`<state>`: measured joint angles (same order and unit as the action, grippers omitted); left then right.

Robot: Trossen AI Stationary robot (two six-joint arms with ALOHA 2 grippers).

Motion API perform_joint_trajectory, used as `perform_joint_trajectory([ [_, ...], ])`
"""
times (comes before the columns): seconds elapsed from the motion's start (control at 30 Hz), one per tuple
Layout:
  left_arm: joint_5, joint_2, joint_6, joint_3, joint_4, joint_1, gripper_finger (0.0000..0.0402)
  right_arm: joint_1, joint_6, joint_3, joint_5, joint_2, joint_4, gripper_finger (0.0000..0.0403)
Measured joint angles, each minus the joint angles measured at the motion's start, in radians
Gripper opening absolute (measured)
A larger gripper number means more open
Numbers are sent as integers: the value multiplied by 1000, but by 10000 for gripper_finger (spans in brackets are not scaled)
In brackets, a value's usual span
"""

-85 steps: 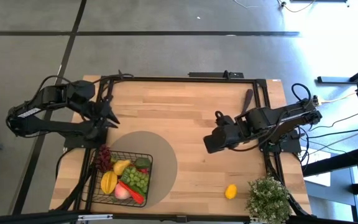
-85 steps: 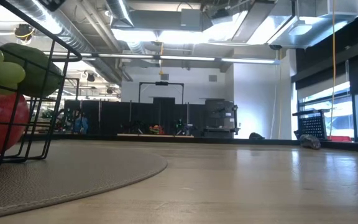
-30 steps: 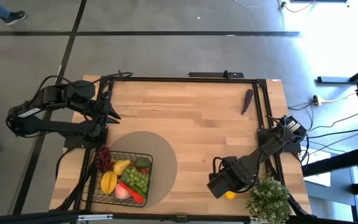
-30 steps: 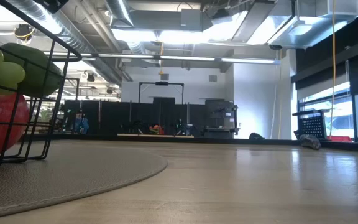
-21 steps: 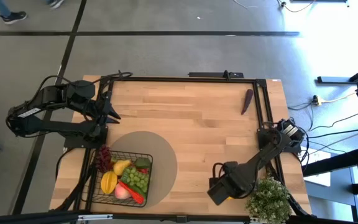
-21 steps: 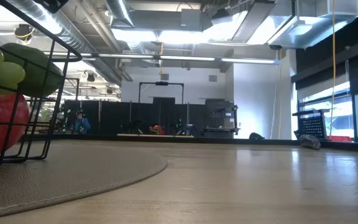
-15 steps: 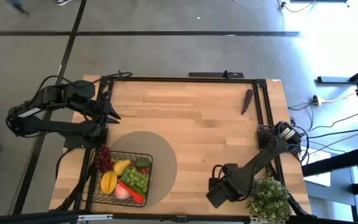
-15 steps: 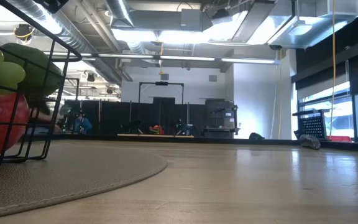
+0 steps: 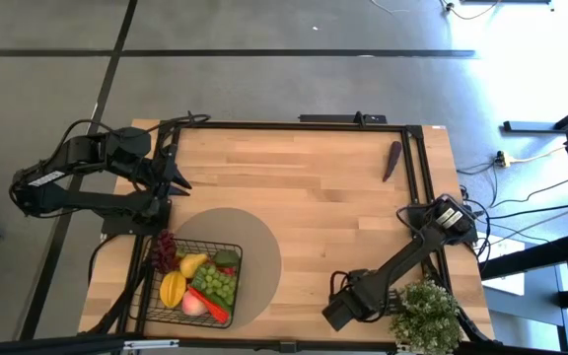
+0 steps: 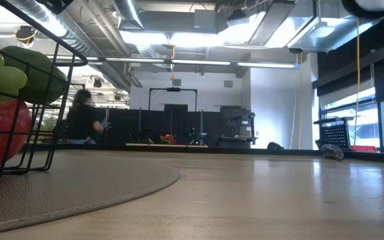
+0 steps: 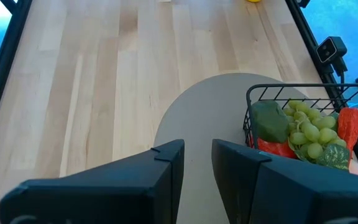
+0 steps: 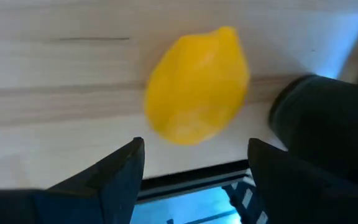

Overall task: Build produce basket
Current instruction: Put the yellow lemon into the wire basket

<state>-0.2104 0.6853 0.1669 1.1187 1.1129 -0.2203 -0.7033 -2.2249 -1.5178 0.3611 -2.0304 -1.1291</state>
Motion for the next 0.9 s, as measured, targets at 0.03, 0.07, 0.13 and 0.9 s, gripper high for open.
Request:
perform_joint_trajectory([
  [0.03, 0, 0, 0, 0, 0, 0, 71, 0, -6, 16, 17, 0, 10, 275],
  [0.07, 0, 0, 0, 0, 0, 0, 71, 0, -15, 30, 27, 0, 12, 275],
  [0.13, 0, 0, 0, 0, 0, 0, 71, 0, -18, 45, 25, 0, 24, 275],
  [0.9, 0, 0, 0, 0, 0, 0, 71, 8, 111, 182, -2, 3, 195, 182],
])
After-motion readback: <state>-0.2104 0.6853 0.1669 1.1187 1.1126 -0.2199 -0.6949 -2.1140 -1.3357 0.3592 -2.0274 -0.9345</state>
